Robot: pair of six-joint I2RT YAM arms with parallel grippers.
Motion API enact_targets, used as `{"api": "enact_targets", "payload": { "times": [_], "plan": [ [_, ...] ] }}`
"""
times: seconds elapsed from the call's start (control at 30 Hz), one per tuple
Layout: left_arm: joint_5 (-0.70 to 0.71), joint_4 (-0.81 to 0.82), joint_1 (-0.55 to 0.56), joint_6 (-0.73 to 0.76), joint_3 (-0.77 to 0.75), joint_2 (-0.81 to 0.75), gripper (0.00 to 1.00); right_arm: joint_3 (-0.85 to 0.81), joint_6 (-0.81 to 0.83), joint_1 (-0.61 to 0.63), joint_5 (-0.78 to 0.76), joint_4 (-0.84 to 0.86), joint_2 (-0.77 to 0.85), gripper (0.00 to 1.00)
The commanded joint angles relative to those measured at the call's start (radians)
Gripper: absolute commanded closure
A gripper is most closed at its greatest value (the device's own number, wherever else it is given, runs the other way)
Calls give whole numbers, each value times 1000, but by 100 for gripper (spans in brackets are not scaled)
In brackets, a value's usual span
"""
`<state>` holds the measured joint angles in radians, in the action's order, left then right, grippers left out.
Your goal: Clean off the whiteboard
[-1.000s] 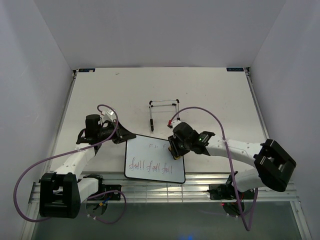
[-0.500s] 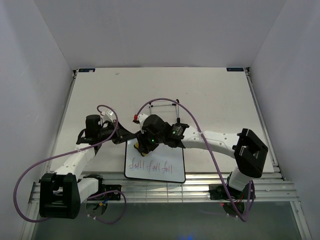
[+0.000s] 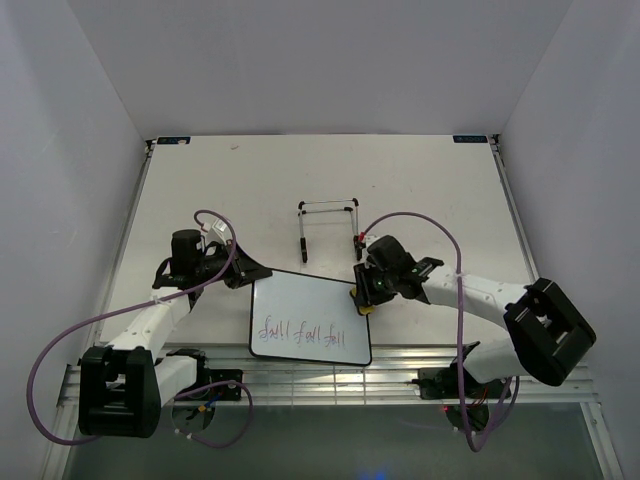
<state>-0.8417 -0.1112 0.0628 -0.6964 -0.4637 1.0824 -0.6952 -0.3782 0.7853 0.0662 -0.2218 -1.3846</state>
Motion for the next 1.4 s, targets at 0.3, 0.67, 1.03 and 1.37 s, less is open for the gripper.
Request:
{"api": "enact_targets", "payload": {
  "times": [0.3, 0.67, 1.03, 1.37],
  "plan": [
    [35, 48, 6, 49, 8, -30, 100, -36, -63, 139, 158, 132, 53, 68],
    [44, 44, 6, 46, 10, -32, 100, -302, -91, 394, 34, 187, -113, 69],
    [55, 33, 8, 44, 13, -42, 100, 23, -107, 235, -137, 35, 45, 68],
    [75, 24, 6, 28, 39, -65, 100, 65, -114, 232, -28, 147, 93, 68]
  ]
}}
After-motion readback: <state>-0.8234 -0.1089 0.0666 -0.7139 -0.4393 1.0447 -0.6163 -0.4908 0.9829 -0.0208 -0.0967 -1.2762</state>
